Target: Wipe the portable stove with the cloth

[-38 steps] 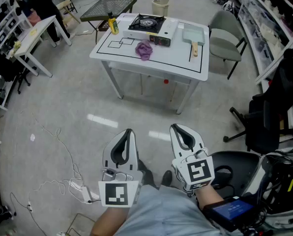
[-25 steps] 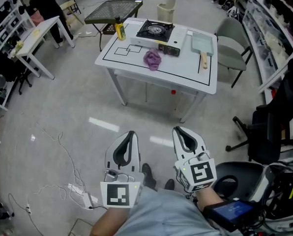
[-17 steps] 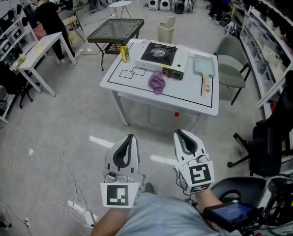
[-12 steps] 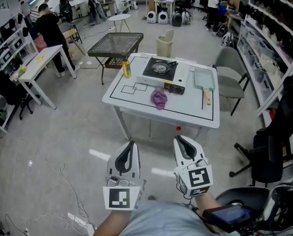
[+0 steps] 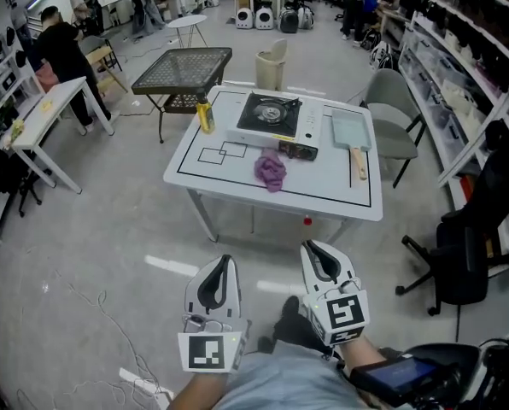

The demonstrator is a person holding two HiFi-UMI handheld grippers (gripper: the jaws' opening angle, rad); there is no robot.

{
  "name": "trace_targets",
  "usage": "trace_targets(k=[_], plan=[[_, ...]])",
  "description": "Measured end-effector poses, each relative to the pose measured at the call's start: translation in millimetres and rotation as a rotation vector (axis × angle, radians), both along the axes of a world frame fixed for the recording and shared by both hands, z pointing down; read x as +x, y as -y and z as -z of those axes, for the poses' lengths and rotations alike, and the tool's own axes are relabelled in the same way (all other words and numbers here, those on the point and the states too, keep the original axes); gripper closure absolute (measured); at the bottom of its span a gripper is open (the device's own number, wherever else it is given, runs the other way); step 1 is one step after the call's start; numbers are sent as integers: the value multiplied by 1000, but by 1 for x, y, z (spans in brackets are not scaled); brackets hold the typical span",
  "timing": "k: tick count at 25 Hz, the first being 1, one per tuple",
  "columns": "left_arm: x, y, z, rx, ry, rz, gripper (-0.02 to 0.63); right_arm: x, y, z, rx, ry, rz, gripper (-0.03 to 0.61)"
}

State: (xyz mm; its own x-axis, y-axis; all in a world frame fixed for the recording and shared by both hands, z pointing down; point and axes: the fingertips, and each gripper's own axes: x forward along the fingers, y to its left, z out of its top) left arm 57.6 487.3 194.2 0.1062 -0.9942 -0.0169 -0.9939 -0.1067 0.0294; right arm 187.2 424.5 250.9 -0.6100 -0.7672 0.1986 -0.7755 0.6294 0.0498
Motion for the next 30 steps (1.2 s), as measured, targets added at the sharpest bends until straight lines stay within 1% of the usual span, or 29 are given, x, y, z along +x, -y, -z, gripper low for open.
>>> trace_targets(k=[3, 6, 14, 18, 22, 24, 26, 29, 30], plan=[[-11, 20, -21, -45, 1, -5, 595, -5, 21, -20, -38, -5, -4, 522], [-22, 48, -31, -65, -5, 3, 595, -13, 48, -37, -70, -4, 2, 522], [-42, 150, -41, -106, 34, 8, 595, -41, 150, -64, -129, 22, 31, 522], [-42, 207, -27, -75, 58, -12, 595, -52, 205, -61, -134, 28, 46, 522], [-47, 249, -11, -72, 81, 11, 595, -59, 250, -48, -117, 32, 70, 522], [-49, 264, -4, -66, 86, 24, 595, -63, 266, -39, -103, 39, 83, 522], [-49, 275, 5, -39, 87, 21, 595, -66, 278, -30, -89, 50, 96, 522], [-50, 286, 13, -20, 97, 23, 595, -74, 290, -21, -75, 52, 125, 518], [-51, 289, 14, -13, 98, 25, 595, -77, 292, -20, -70, 44, 138, 505]])
